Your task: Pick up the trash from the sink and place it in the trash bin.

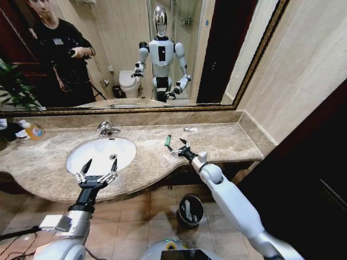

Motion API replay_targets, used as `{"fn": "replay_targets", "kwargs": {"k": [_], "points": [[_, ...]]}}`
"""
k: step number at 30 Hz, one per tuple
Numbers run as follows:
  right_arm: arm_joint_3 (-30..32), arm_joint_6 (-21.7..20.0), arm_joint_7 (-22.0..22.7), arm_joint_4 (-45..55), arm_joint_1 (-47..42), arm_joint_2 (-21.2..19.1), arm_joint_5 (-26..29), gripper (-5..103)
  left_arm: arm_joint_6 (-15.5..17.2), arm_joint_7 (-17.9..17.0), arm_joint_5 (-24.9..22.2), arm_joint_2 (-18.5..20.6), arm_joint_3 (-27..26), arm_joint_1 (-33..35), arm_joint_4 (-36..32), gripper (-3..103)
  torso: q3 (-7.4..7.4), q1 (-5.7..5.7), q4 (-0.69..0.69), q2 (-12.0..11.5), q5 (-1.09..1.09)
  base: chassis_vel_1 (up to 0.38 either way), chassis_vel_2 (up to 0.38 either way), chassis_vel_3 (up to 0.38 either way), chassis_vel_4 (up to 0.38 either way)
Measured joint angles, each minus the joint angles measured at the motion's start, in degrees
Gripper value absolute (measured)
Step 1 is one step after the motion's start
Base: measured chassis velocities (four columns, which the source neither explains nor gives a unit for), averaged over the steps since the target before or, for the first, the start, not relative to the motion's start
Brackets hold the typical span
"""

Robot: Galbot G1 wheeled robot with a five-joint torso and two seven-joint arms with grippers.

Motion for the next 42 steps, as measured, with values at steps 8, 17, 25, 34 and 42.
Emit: {"fn": "replay_targets", "kwargs": {"k": [8, 17, 25, 34, 42], "points": [[-4.3, -2.8, 8.3, -7.1, 6.7, 4.6, 0.4, 100, 0.0, 0.0, 0.0, 0.0, 0.0, 0.0, 0.0, 100, 0.00, 0.00, 0.00, 0.0, 0.00, 0.000, 0.000, 0.000, 0.000], [-8.6, -8.2, 16.9, -9.6, 9.5, 8.1, 5.5, 101, 0.0, 0.0, 0.0, 0.0, 0.0, 0.0, 0.0, 100, 0.00, -0.01, 0.00, 0.0, -0.01, 0.000, 0.000, 0.000, 0.000], [-9.7, -9.5, 18.8, -14.0, 11.4, 9.7, 5.4, 79, 0.0, 0.0, 0.0, 0.0, 0.0, 0.0, 0.0, 100, 0.00, -0.01, 0.00, 0.0, 0.01, 0.000, 0.000, 0.000, 0.000], [-8.4, -7.7, 18.4, -16.0, 10.8, 9.6, 2.6, 57, 0.0, 0.0, 0.0, 0.0, 0.0, 0.0, 0.0, 100, 0.00, -0.01, 0.00, 0.0, 0.02, 0.000, 0.000, 0.000, 0.000], [-7.4, -7.0, 17.4, -12.8, 9.3, 8.1, 2.8, 57, 0.0, 0.0, 0.0, 0.0, 0.0, 0.0, 0.0, 100, 0.00, -0.01, -0.01, 0.0, 0.02, 0.000, 0.000, 0.000, 0.000]]}}
